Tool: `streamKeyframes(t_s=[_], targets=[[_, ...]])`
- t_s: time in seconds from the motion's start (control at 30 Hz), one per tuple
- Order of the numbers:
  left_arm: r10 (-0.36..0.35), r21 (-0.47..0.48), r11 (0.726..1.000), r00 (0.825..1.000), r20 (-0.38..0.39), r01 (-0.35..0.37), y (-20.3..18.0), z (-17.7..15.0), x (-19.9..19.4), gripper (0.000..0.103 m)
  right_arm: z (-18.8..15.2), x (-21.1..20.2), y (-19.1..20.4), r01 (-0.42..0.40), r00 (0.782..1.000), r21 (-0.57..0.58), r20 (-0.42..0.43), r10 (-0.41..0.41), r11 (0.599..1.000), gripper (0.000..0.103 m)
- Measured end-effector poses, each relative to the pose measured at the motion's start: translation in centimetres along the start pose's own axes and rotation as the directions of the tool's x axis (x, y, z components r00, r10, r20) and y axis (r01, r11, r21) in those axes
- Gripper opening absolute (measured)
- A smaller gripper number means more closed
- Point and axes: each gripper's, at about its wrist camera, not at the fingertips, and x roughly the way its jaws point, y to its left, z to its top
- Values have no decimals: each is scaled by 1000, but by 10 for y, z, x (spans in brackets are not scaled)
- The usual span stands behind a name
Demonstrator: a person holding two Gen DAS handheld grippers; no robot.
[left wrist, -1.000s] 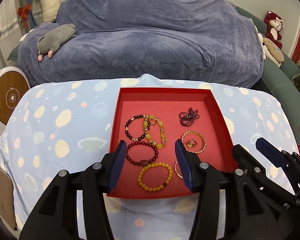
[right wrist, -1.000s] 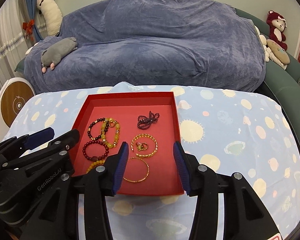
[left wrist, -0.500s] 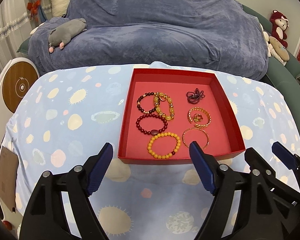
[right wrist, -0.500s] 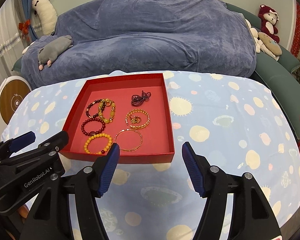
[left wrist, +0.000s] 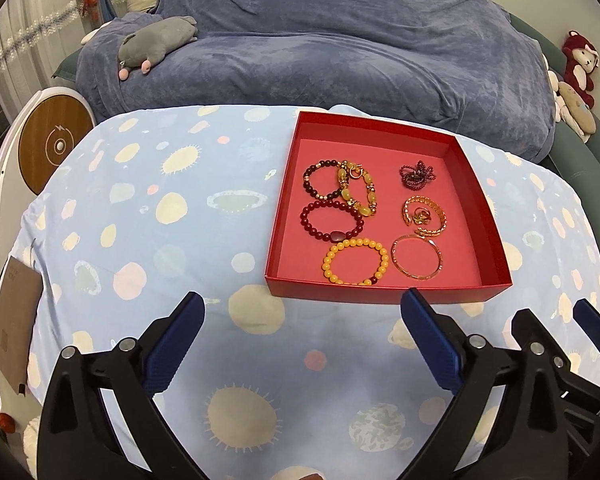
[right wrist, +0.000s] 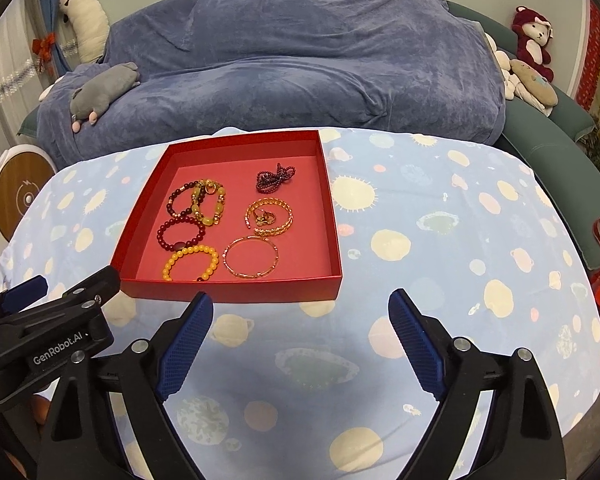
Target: Organize jewelry
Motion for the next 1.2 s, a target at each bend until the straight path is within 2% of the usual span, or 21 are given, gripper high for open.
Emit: streamKeyframes(t_s=[0.07,0.13,1.2], targets=[[5,1,1000,1000,0,-5,1,-2,0,95,-1,1,0,-2,1000,1,-6,2,1000,87],[17,-3,1000,1000,4,-17,2,-3,0,95,-2,1,0,3,1000,11,-9,-3,1000,97],[49,36,998,999,11,-50,-4,-9,-3,96,-7,-3,-4,8,1000,24,-7,-7,1000,96]])
